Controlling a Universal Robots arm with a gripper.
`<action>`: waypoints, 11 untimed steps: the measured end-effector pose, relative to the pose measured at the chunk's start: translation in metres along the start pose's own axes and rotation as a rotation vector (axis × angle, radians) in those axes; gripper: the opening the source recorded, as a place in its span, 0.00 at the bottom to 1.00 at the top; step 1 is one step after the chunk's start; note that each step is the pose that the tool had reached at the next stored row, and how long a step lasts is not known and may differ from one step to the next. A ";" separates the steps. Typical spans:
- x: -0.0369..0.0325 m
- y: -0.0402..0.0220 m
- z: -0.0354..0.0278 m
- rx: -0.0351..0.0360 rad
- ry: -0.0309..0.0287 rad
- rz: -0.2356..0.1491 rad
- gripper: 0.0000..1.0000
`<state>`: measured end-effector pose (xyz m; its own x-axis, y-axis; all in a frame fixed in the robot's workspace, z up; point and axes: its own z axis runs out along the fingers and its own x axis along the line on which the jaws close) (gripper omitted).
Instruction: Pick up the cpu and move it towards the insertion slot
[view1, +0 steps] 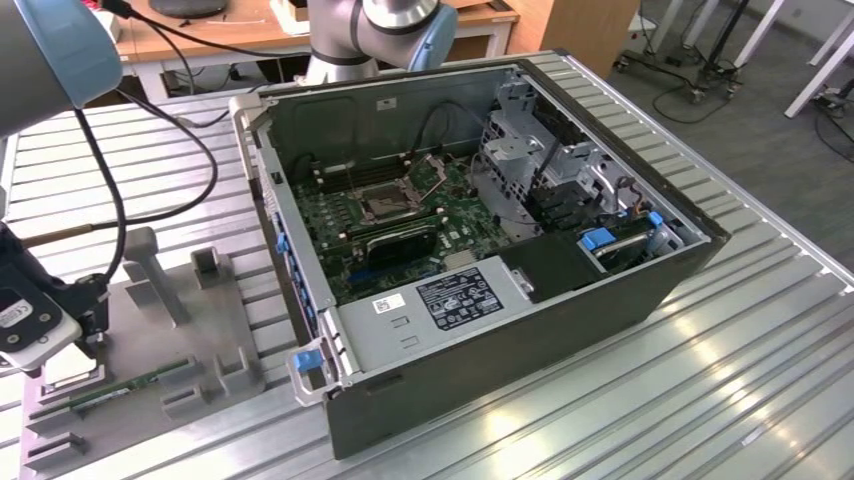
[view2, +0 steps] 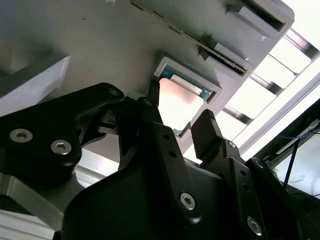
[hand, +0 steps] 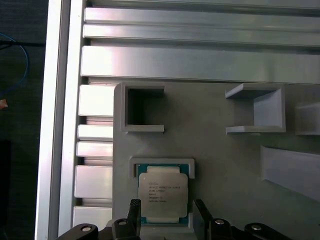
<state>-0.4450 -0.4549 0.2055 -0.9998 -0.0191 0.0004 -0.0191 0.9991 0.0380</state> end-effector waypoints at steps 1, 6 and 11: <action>0.0000 0.0000 0.0004 -0.0001 -0.0002 0.000 0.53; 0.0000 -0.0001 0.0025 0.0002 0.0002 0.000 0.53; 0.0000 -0.0001 0.0032 0.0001 0.0002 0.000 0.53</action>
<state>-0.4450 -0.4549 0.2024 -0.9998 -0.0191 0.0006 -0.0191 0.9991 0.0378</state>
